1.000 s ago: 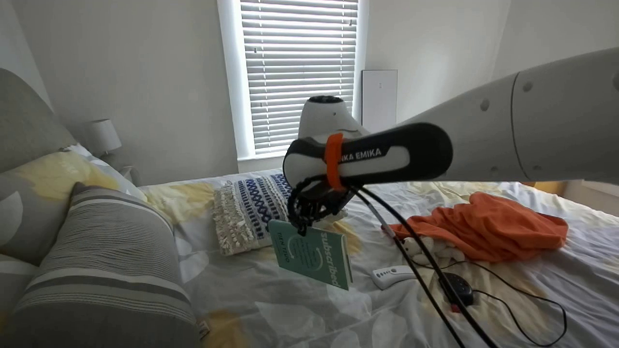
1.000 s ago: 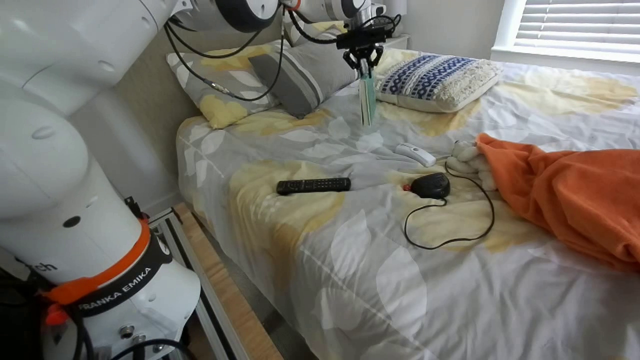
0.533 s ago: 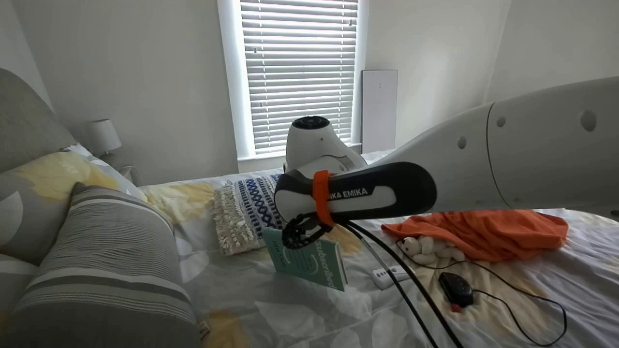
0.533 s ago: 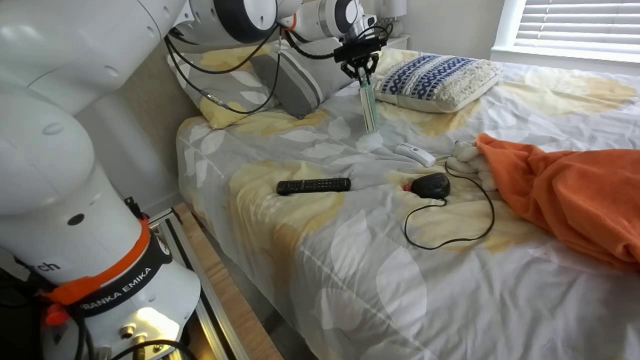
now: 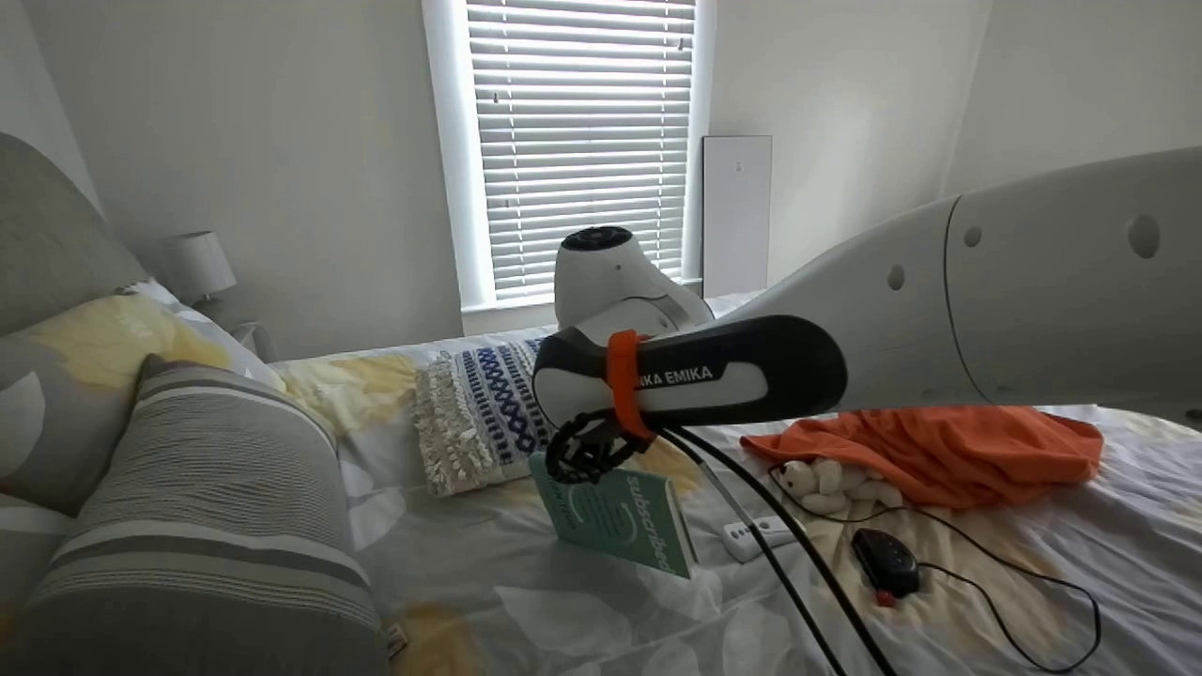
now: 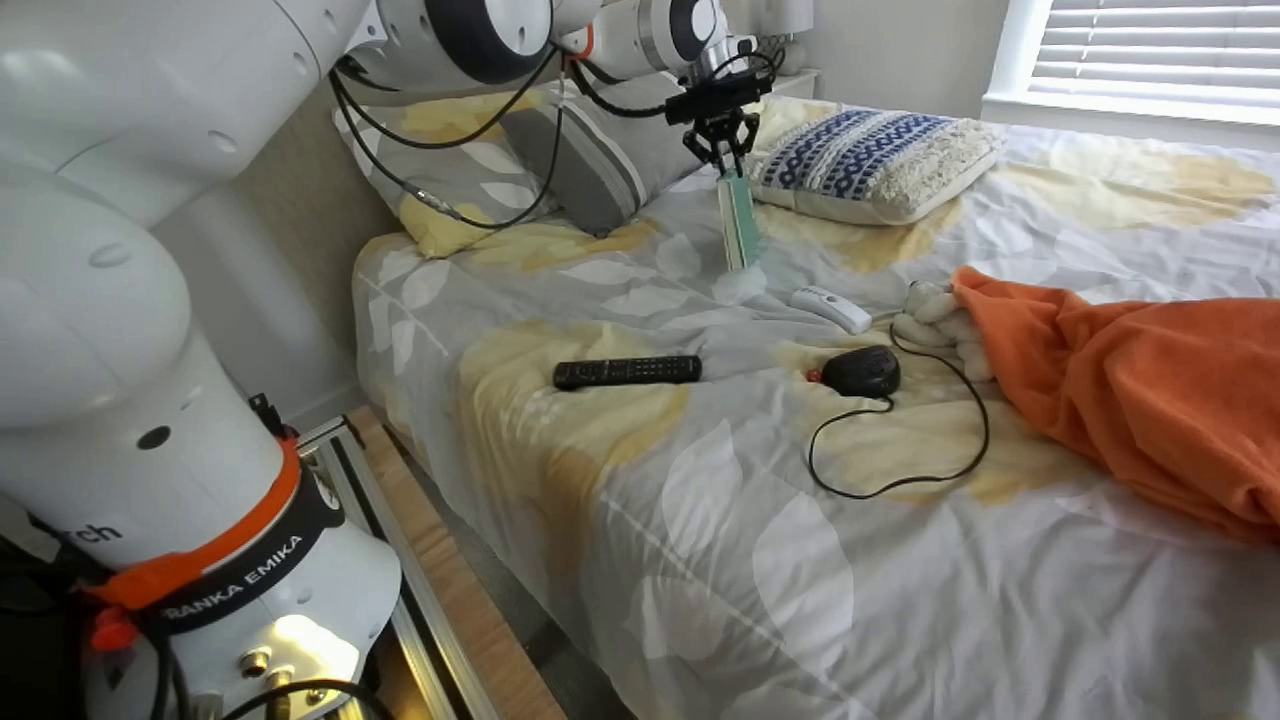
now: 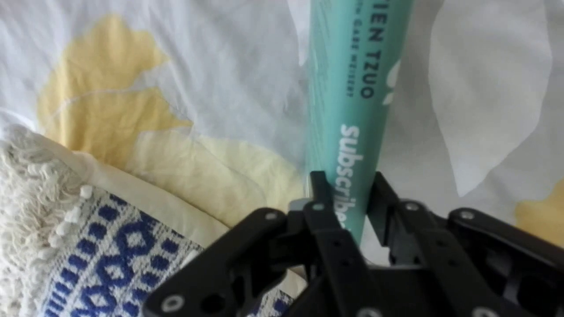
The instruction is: Flip the book over on the bed
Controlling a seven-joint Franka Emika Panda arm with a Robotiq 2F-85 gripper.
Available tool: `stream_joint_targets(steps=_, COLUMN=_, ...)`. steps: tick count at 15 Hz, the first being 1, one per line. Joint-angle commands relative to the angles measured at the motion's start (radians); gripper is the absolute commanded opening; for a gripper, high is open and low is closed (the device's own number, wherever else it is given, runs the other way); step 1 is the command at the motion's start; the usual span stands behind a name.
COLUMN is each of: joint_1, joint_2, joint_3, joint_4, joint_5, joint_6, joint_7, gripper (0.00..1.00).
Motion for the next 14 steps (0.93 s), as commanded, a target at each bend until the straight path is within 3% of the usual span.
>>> stream_joint_targets(steps=1, joint_1=0.052, joint_2=0.003, joint_3=-0.079, joint_4=0.075, joint_5=-0.034, joint_6=-0.191, joint_7=0.157, gripper=0.06)
stream_joint_targets(steps=2, joint_1=0.043, joint_2=0.016, joint_3=-0.056, joint_4=0.115, joint_5=-0.068, joint_6=-0.251, joint_7=0.211, gripper=0.06)
stream_joint_targets(steps=7, joint_1=0.057, joint_2=0.062, joint_3=-0.074, joint_4=0.254, joint_5=-0.098, joint_6=-0.437, joint_7=0.457, gripper=0.06)
stream_joint_targets(steps=12, joint_1=0.067, joint_2=0.154, joint_3=-0.126, joint_4=0.397, joint_5=-0.140, joint_6=-0.441, joint_7=0.668, gripper=0.06)
stream_joint_targets(steps=13, joint_1=0.051, joint_2=0.076, joint_3=-0.089, joint_4=0.270, joint_5=-0.098, joint_6=-0.425, joint_7=0.602, gripper=0.06)
stream_joint_targets(steps=14, joint_1=0.052, joint_2=0.087, joint_3=-0.092, joint_4=0.281, joint_5=-0.101, joint_6=-0.425, joint_7=0.610, gripper=0.26)
